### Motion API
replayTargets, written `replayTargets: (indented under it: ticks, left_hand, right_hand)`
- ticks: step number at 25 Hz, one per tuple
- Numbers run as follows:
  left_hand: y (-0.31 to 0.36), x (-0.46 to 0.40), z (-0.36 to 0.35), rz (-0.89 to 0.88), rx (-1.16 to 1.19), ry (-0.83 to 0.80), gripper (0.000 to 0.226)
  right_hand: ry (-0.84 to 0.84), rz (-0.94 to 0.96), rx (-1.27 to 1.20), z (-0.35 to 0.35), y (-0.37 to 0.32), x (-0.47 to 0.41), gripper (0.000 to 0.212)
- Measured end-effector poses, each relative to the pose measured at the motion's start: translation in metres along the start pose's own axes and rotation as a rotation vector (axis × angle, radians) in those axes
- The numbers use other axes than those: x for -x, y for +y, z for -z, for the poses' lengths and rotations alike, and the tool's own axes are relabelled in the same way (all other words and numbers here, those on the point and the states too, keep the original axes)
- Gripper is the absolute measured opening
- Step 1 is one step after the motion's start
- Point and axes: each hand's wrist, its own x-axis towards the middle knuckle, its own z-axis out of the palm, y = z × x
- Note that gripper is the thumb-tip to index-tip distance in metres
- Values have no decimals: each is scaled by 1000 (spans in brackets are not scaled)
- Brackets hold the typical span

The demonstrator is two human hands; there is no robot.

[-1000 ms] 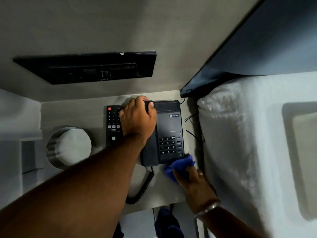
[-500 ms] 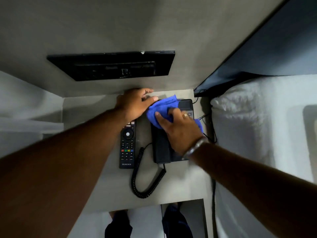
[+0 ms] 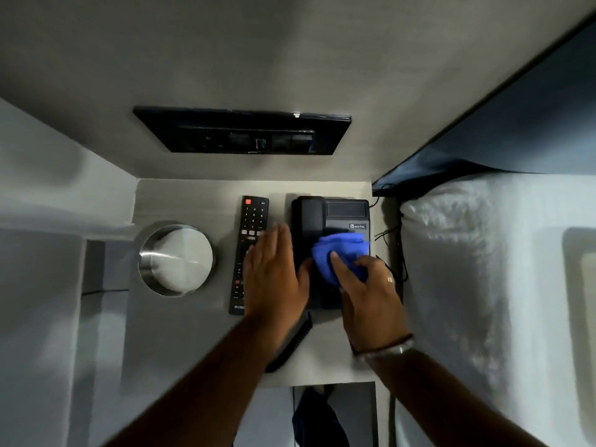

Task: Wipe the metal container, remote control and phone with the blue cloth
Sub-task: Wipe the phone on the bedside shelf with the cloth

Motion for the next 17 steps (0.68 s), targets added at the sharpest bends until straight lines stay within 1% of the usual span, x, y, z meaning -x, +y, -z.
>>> replayTargets:
  ticks: [1,2,4,6,7,9,11,12,13,14,15,16,17]
  left_hand:
    - [-1,15,-13,10,-34,-58,73]
    - [-2,23,-24,24,-54,-97,75]
    - [0,25,-37,70,-47,-111,72]
    - [1,24,-40,102,-45,-83,69]
    - [2,24,-40,116,-62,-76,69]
    - [5,26,-38,130,-80,-102,71]
    - [4,24,-30,132,-68,-108,73]
    - [2,20,-21,139,-30,-73,73]
    - [-1,11,-8,142,30,4,68]
    - [-3,-4,6,138,111,90,57]
    - [-3,-23,21,128,192,160,43]
    - [-2,-47,36,125,250,180,35]
    - [3,-74,47,135,263,138,36]
  right_hand:
    - [-7,25,35,3,-5,-18,66]
    - [-52,70,89,2,-10,-36,66]
    - [-138,121,166,-4,-19,-76,63]
    - [-93,62,126,-10,-24,-117,55]
    - [-91,13,107,-8,-26,-135,51]
    - [-104,-23,63,-4,-22,-148,47]
    - [-35,-73,-82,3,-1,-131,44]
    - [47,-127,-148,9,12,-115,44]
    - [130,-153,-186,17,23,-94,44]
    - [170,-127,-164,22,30,-73,46]
    - [152,-50,-114,23,31,-55,49]
    - [103,63,-47,21,28,-45,54]
    - [51,176,28,16,22,-44,58]
